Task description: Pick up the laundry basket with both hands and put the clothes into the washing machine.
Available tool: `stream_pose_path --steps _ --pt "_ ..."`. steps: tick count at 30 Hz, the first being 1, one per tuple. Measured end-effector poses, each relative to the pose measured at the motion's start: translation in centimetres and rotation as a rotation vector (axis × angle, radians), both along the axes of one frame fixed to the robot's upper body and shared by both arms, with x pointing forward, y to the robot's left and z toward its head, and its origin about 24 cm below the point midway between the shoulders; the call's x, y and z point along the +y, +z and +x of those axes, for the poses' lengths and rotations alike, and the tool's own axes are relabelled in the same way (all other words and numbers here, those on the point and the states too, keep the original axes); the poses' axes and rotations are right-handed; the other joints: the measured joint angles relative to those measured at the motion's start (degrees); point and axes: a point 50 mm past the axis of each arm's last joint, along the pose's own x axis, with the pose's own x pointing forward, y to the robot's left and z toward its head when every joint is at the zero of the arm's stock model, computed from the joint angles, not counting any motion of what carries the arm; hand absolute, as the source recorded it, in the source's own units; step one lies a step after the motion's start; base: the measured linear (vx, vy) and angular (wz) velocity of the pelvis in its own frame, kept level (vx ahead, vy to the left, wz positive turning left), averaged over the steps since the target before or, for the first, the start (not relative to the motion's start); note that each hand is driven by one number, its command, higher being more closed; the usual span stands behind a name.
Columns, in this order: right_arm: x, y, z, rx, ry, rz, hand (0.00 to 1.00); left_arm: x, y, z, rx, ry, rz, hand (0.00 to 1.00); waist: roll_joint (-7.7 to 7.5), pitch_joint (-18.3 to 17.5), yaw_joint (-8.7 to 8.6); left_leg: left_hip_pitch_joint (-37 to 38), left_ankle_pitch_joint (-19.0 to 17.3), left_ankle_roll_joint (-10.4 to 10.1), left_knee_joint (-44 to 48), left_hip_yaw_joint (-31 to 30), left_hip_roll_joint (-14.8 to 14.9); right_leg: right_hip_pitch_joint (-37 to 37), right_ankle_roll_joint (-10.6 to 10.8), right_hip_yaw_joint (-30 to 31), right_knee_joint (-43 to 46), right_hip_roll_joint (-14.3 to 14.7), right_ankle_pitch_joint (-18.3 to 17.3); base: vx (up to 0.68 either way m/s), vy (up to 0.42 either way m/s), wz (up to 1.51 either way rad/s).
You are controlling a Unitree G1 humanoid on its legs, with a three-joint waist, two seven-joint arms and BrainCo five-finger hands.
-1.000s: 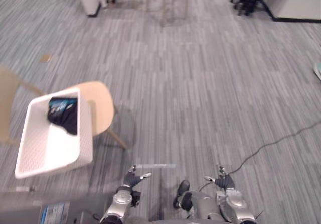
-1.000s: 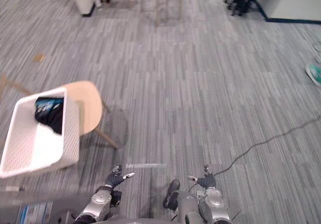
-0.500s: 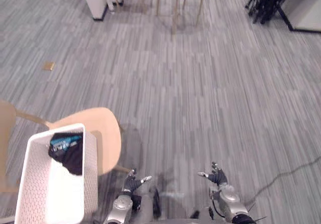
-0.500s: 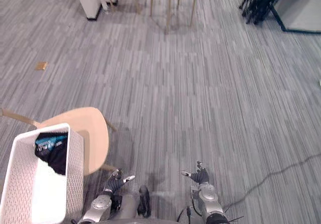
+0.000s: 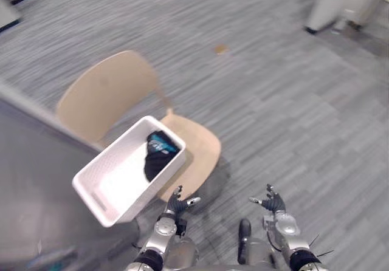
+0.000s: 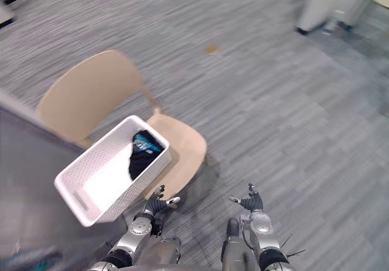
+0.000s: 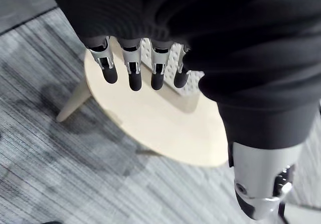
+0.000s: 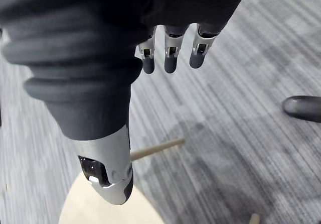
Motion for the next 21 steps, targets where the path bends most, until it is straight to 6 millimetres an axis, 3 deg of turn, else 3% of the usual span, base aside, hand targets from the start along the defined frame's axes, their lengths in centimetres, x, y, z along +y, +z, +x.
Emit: stream_pose_path --steps 1,2,3,5,6,9,10,12,14,15,16,18,19,21 --pt "0.1 -0.1 -0.1 0.0 -0.011 0.008 0.0 0.2 0.0 -0.1 -0.002 -0.007 0.008 0.0 -0.33 -0.3 -0.02 -0.5 1.6 1.8 -0.5 4.2 0.5 1.4 0.0 -2.0 -0.2 -0.7 -0.6 0.12 -0.118 2.41" --pt "0.3 -0.2 -0.4 0.005 -0.021 0.016 0.0 0.4 -0.1 -0.4 -0.003 -0.017 0.018 0.0 -2.26 -1.1 -0.01 -1.0 4.6 3.0 -3.5 11.0 0.5 2.2 0.2 -4.6 -0.8 -2.3 -1.5 0.08 -0.065 1.65" --pt "0.4 -0.3 -0.4 0.004 -0.025 0.017 0.0 0.5 -0.1 -0.4 -0.003 -0.018 0.024 0.0 -2.96 -1.3 -0.02 -1.1 5.5 4.7 -5.1 15.1 0.7 2.8 0.0 -6.1 -1.3 -3.0 -1.8 0.06 -0.041 1.95" --pt "0.0 0.2 -0.1 -0.027 -0.061 0.023 0.0 0.7 -0.3 -0.7 0.007 -0.028 0.033 0.0 -2.94 -1.5 -0.47 -2.2 4.2 7.5 -7.0 36.6 3.5 4.5 1.2 -13.1 -2.3 -3.7 -2.8 0.05 0.038 1.72" --pt "0.0 0.2 -0.1 -0.028 -0.071 0.029 0.0 0.8 -0.4 -0.9 0.013 -0.03 0.04 0.0 -3.24 -1.3 -0.61 -2.1 4.2 7.9 -6.9 39.7 3.7 5.0 1.6 -14.5 -2.3 -4.0 -3.2 0.06 0.151 1.41" --pt "1.0 -0.1 -0.7 -0.031 -0.103 0.067 0.0 2.3 -1.4 -2.7 0.068 -0.021 0.081 0.0 -5.71 -2.1 -0.55 -1.4 4.7 8.3 -6.8 39.1 1.1 8.8 3.1 -18.2 -3.3 -5.9 -4.3 0.05 0.145 0.97" --pt "1.4 -0.1 -0.9 -0.037 -0.104 0.072 0.0 3.1 -1.7 -3.4 0.089 -0.016 0.102 0.0 -6.68 -2.9 -0.64 -1.0 4.9 8.7 -7.7 37.9 -0.8 9.9 4.6 -18.9 -3.5 -7.3 -5.3 0.04 0.138 0.64" --pt "1.2 0.1 -0.7 -0.04 -0.093 0.048 0.0 3.9 -2.2 -4.2 0.124 -0.009 0.123 0.0 -6.68 -3.0 -0.32 -0.6 4.4 9.5 -8.1 37.1 -2.3 9.2 5.6 -19.3 0.7 -9.5 -6.8 0.0 0.153 0.4" --pt "1.6 0.7 -0.1 -0.066 -0.033 0.003 0.0 4.9 -2.9 -5.6 0.172 0.005 0.143 0.0 -6.56 -2.9 -0.63 1.4 1.7 11.0 -8.3 37.6 -3.0 4.3 3.9 -17.1 17.3 -15.0 -8.2 -0.03 0.154 0.19" --pt "1.7 0.9 0.1 -0.073 -0.014 -0.013 0.0 5.0 -3.0 -5.8 0.178 0.006 0.148 0.0 -6.74 -2.8 -1.04 2.1 1.6 11.2 -8.3 37.6 -3.2 2.7 1.8 -15.6 21.9 -16.2 -7.7 0.02 0.129 0.16" --pt "2.3 1.7 0.9 -0.105 0.052 -0.06 0.0 5.5 -3.0 -5.8 0.18 0.003 0.164 0.0 -7.06 -2.7 -1.5 3.4 1.2 11.6 -8.2 37.1 -3.3 -1.5 -1.2 -10.3 29.6 -17.0 -7.0 0.05 0.105 0.12" --pt "2.9 3.3 2.1 -0.186 0.11 -0.115 0.0 6.0 -2.9 -5.8 0.179 -0.014 0.193 0.0 -7.4 -2.8 -2.09 4.3 1.1 11.7 -8.4 36.0 -3.3 -4.4 0.0 -4.6 32.6 -14.9 -9.5 0.06 0.065 0.19" --pt "2.9 5.0 3.1 -0.264 0.139 -0.167 0.0 6.5 -2.9 -5.9 0.178 -0.001 0.204 0.0 -7.36 -2.7 -3.1 4.3 1.2 11.5 -8.5 34.7 -3.3 -5.4 1.9 -1.0 29.5 -12.3 -11.6 0.08 0.003 0.41" --pt "2.1 6.9 3.9 -0.342 0.172 -0.281 0.0 6.7 -2.8 -5.7 0.171 0.012 0.203 0.0 -7.54 -2.8 -3.16 4.3 1.4 10.8 -8.5 33.4 -3.3 -5.4 3.5 3.7 19.9 -8.3 -12.3 0.11 -0.027 0.42"
